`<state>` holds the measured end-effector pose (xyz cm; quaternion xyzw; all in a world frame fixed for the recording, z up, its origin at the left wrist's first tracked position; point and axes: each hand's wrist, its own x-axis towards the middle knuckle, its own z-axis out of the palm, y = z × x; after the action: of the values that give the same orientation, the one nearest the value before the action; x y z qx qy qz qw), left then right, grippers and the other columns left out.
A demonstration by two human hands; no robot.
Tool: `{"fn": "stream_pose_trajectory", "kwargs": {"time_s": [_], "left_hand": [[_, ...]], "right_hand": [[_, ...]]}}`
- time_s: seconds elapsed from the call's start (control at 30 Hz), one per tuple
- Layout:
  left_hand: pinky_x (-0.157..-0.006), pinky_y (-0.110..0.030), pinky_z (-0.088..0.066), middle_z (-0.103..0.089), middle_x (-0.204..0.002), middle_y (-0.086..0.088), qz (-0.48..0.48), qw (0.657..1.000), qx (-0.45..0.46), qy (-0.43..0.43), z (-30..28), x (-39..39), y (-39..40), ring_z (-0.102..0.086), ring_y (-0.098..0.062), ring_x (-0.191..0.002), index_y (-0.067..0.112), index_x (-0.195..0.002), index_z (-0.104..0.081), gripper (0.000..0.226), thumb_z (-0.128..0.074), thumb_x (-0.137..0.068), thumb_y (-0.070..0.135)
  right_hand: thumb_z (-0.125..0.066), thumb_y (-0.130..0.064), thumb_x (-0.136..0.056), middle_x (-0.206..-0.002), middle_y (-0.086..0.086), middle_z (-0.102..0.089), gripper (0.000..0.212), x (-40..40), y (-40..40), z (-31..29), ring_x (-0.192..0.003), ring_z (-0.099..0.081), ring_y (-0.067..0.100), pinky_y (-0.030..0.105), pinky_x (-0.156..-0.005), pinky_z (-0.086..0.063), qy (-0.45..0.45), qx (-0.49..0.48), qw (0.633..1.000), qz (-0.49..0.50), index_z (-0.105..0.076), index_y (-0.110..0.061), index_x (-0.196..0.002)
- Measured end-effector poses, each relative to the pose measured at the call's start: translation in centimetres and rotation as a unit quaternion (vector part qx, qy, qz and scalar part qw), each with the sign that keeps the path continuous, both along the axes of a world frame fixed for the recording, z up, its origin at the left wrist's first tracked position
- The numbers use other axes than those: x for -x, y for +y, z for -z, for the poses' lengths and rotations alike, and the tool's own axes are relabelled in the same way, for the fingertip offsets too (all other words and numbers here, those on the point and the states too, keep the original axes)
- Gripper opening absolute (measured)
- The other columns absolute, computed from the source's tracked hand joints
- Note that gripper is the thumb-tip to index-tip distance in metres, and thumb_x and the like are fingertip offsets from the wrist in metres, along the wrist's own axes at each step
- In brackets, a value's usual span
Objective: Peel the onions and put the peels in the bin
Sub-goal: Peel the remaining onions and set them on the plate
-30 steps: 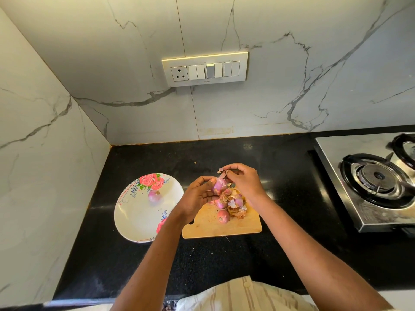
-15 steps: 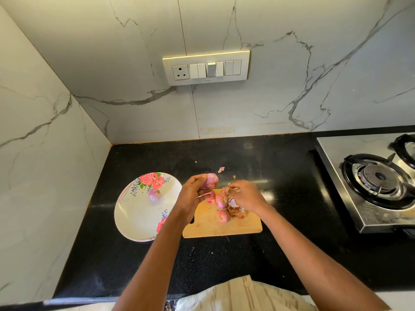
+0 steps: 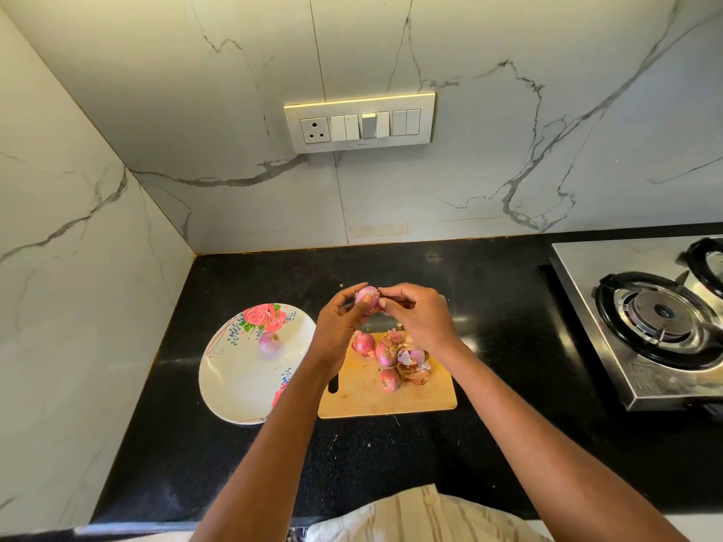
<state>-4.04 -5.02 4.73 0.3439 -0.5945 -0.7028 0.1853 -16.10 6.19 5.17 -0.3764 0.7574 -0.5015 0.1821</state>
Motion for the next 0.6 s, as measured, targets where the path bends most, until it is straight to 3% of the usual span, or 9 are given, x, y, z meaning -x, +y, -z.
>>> {"fn": "stream_pose_trajectory", "kwargs": {"time_s": [0.2,0.4,0.6], "left_hand": [[-0.097,-0.03,-0.056,-0.072,-0.12,0.003,-0.03,1.0,0.007,-0.005,0.5,-0.5,0.4,-0.068,-0.016,-0.112,0.024,-0.125,-0.064,0.048,-0.072,-0.083,0.044],[-0.099,-0.034,-0.056,-0.072,-0.119,0.001,-0.028,0.999,0.036,-0.014,0.7,-0.8,0.4,-0.069,-0.017,-0.111,0.021,-0.124,-0.065,0.046,-0.071,-0.083,0.043],[-0.095,-0.03,-0.058,-0.071,-0.119,0.0,-0.011,0.997,0.079,-0.004,-0.2,-0.6,-0.3,-0.07,-0.016,-0.109,0.025,-0.119,-0.066,0.027,-0.069,-0.093,0.032]], "right_hand": [[-0.076,-0.02,-0.091,-0.094,-0.006,-0.076,0.015,-1.0,0.0,0.0,-0.087,-0.07,0.002,0.011,-0.076,-0.054,0.072,0.009,0.997,0.025,-0.078,-0.015,-0.105],[-0.077,-0.017,-0.089,-0.09,-0.001,-0.075,0.011,-1.4,-0.2,-0.4,-0.081,-0.071,0.007,0.02,-0.073,-0.06,0.091,0.002,0.996,0.024,-0.076,-0.011,-0.099],[-0.078,-0.019,-0.088,-0.085,-0.001,-0.072,0.011,-1.7,-0.6,-1.2,-0.076,-0.069,0.008,0.019,-0.067,-0.059,0.098,0.018,0.994,0.041,-0.072,-0.011,-0.094]]}}
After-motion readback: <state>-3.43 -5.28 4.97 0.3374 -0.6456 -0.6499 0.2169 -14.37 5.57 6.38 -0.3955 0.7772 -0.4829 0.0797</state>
